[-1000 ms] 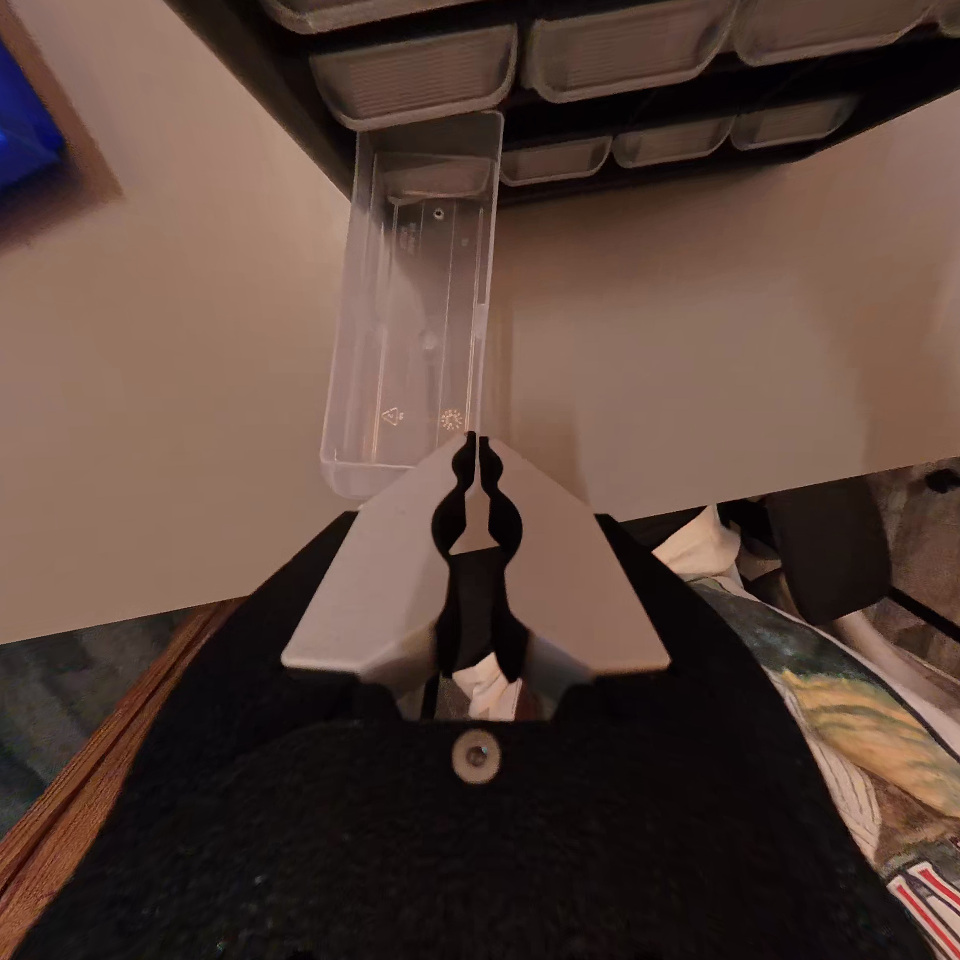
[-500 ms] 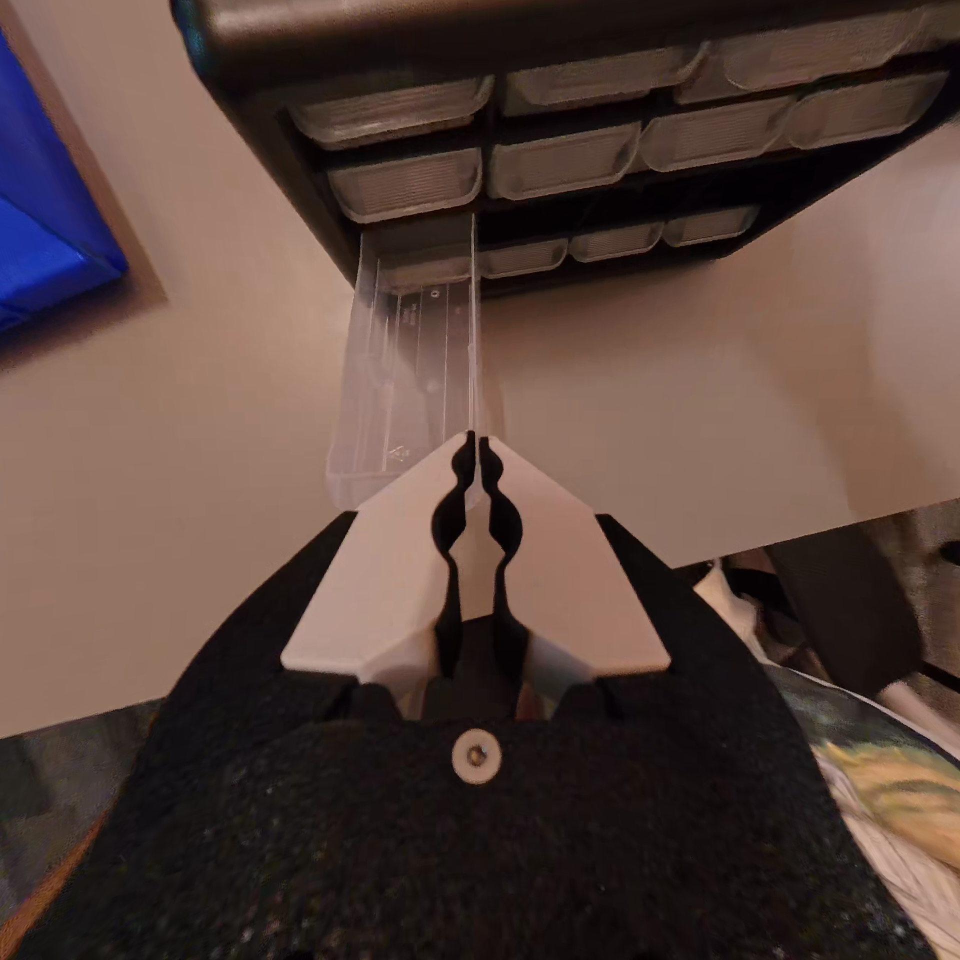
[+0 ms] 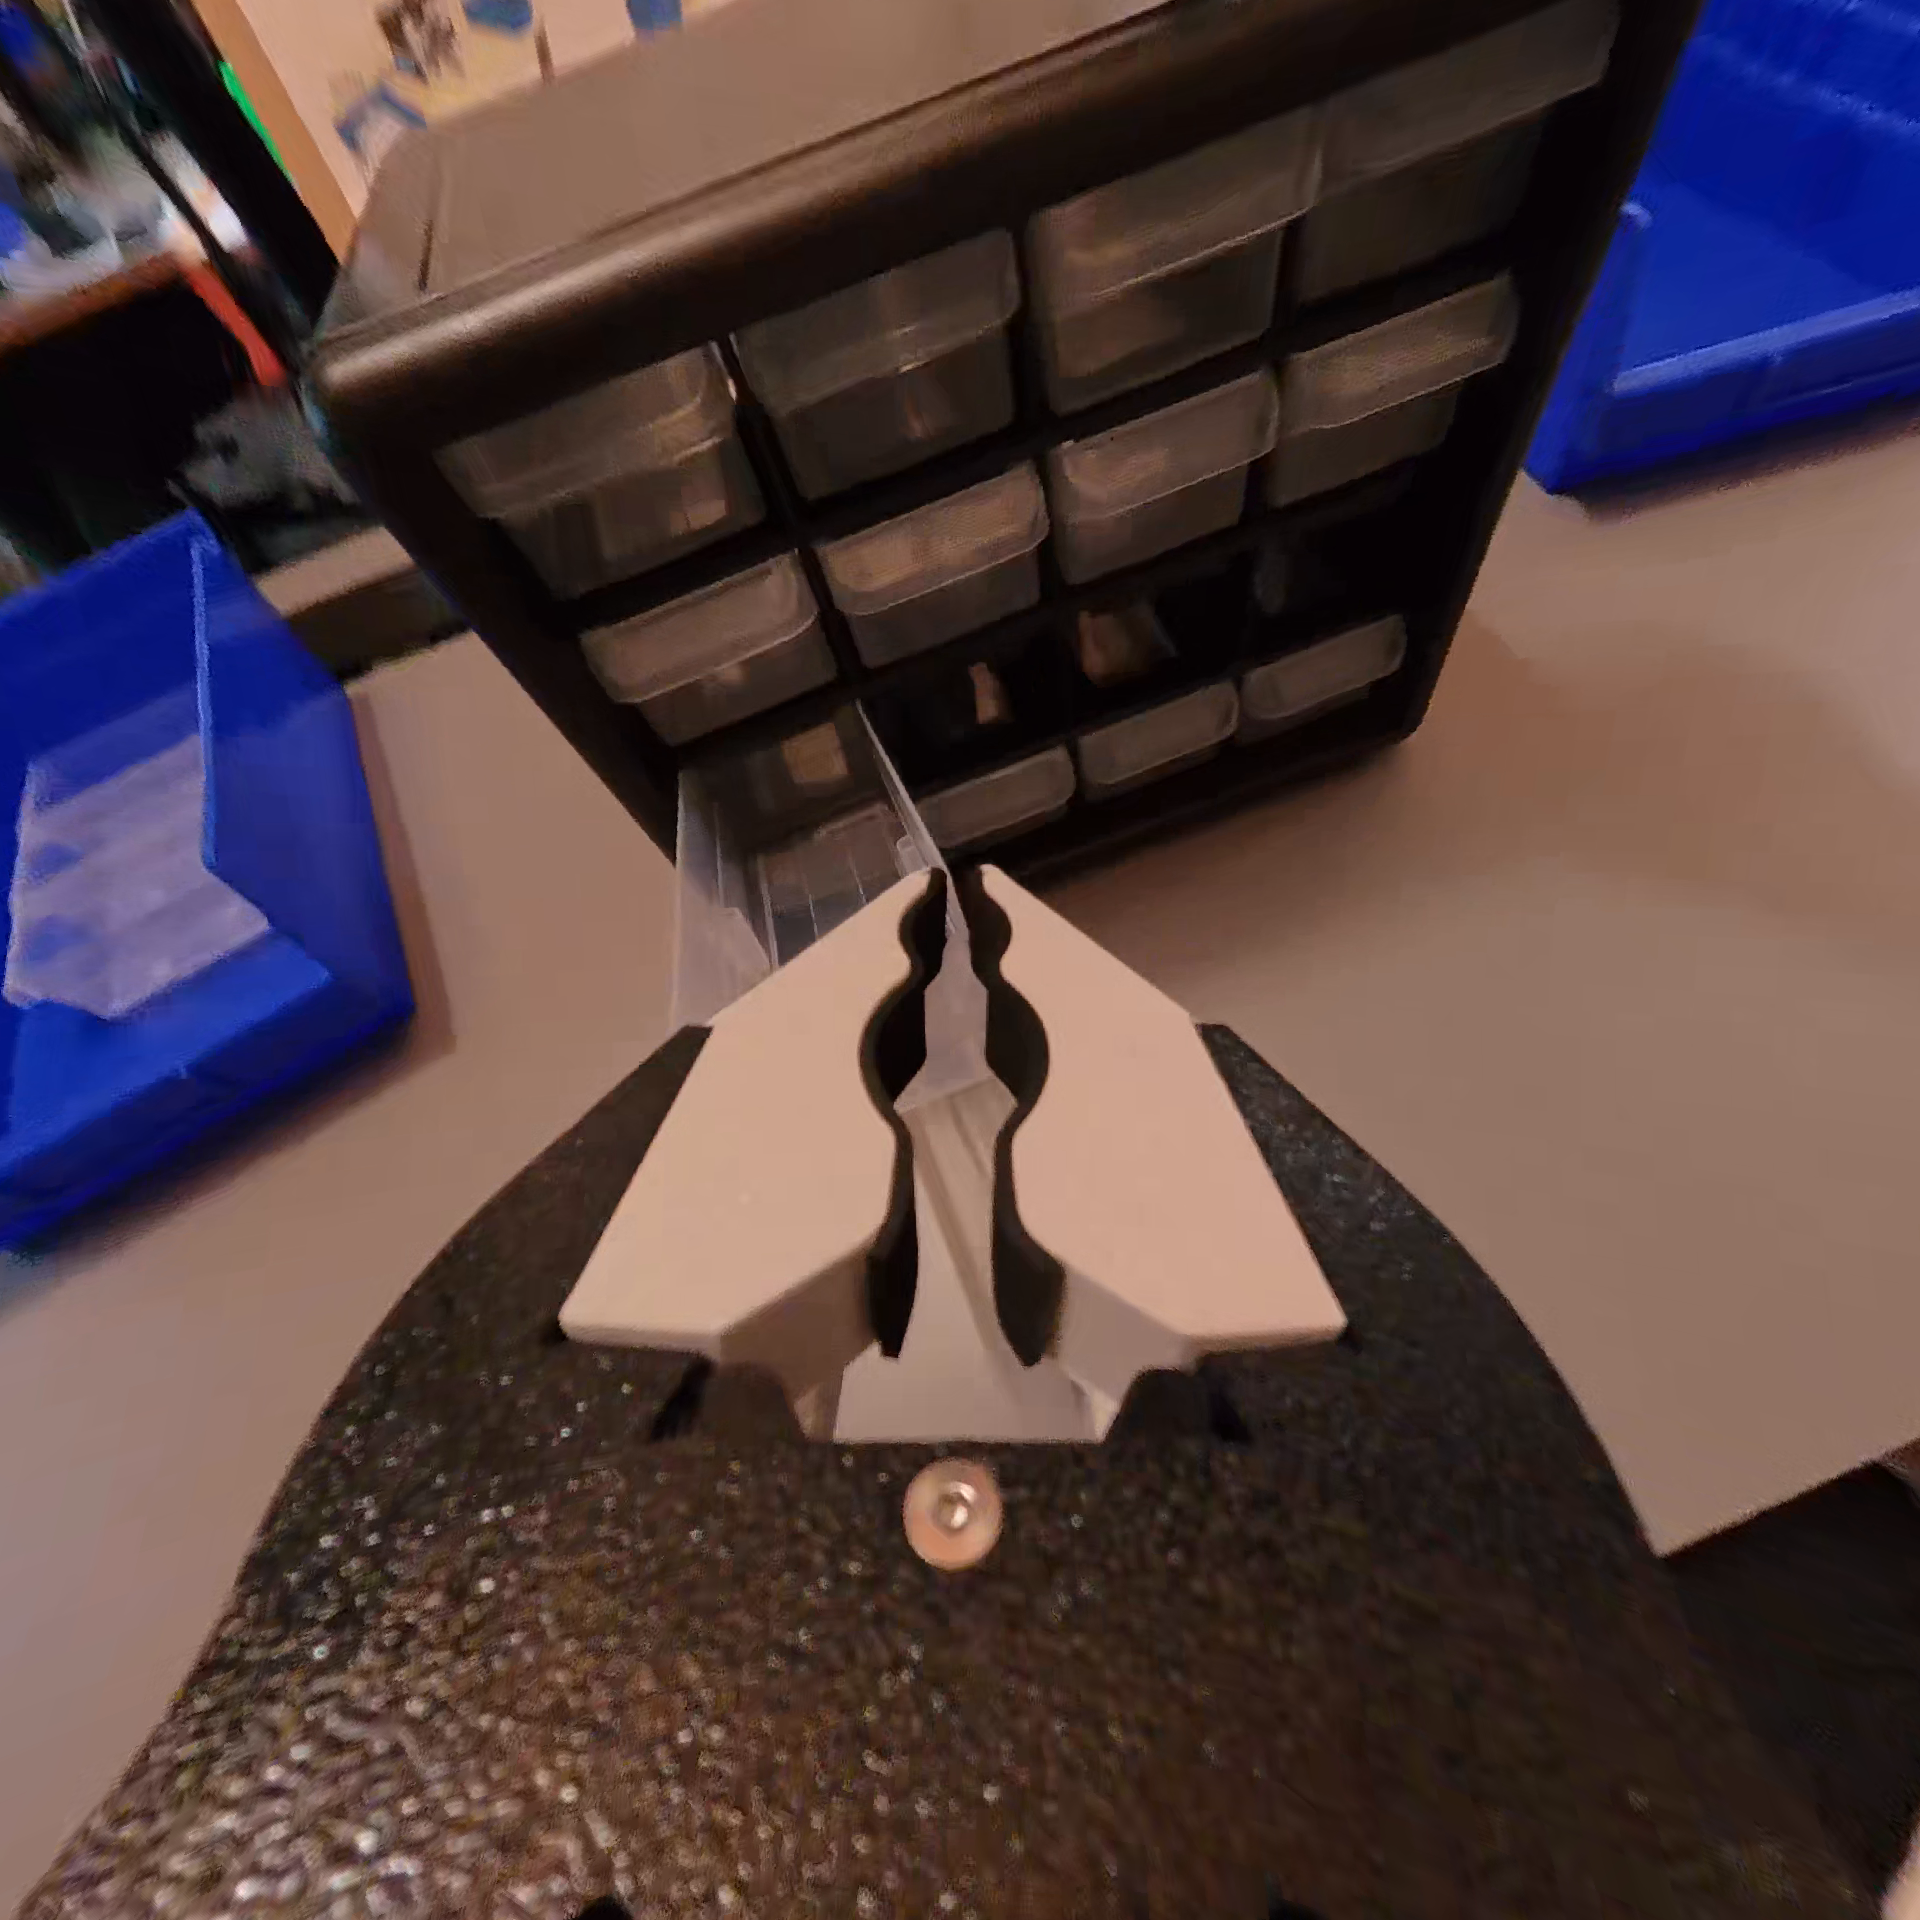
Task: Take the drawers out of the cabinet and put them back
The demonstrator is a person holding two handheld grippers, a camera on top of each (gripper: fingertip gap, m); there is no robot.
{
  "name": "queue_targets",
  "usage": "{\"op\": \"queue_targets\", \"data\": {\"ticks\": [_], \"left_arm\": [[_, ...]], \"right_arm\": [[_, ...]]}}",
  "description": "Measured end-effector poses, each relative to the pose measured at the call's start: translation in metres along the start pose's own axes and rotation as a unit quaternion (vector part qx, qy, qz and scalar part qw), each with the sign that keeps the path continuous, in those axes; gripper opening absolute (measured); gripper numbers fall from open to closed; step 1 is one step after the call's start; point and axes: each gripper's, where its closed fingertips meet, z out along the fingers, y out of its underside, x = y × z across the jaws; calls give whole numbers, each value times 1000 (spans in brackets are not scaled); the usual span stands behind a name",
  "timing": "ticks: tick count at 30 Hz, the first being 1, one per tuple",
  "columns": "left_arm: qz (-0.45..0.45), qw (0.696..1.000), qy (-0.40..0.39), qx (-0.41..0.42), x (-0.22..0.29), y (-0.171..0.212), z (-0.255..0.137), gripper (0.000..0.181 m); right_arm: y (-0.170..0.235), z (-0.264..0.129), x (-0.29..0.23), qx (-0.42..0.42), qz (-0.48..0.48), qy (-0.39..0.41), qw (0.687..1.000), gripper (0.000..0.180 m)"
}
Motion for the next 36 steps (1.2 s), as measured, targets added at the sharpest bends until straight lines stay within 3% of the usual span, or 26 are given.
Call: {"op": "queue_targets", "data": {"ticks": [1, 6, 10, 15, 18, 20, 21, 25, 28, 32, 36], "left_arm": [[14, 1000, 0, 24, 0, 1, 0, 1], [112, 986, -25, 122, 8, 12, 9, 3], [188, 968, -85, 142, 2, 23, 31, 2], [196, 960, -93, 176, -7, 12, 48, 3], [179, 963, -61, 190, -1, 12, 46, 45], [178, 961, -57, 202, 3, 15, 36, 57], [182, 959, -65, 209, 3, 18, 28, 52], [205, 939, -142, 238, -10, 30, -1, 0], [294, 916, -202, 185, -19, 48, 6, 0], [423, 855, -253, 163, -19, 45, 17, 0], [470, 829, -257, 159, -22, 40, 29, 0]], "right_arm": [[0, 0, 0, 1, -1, 0, 1000, 0], [0, 0, 0, 2, 2, -3, 1000, 0], [0, 0, 0, 0, 4, -4, 1000, 0], [0, 0, 0, -5, 8, -3, 1000, 0], [0, 0, 0, -5, 9, 0, 1000, 0], [0, 0, 0, -4, 10, 1, 1000, 0], [0, 0, 0, -3, 11, 0, 1000, 0], [0, 0, 0, -6, 12, 1, 1000, 0], [0, 0, 0, -11, 13, 0, 1000, 0], [0, 0, 0, -14, 16, 3, 1000, 0], [0, 0, 0, -6, 22, 2, 1000, 0]]}}
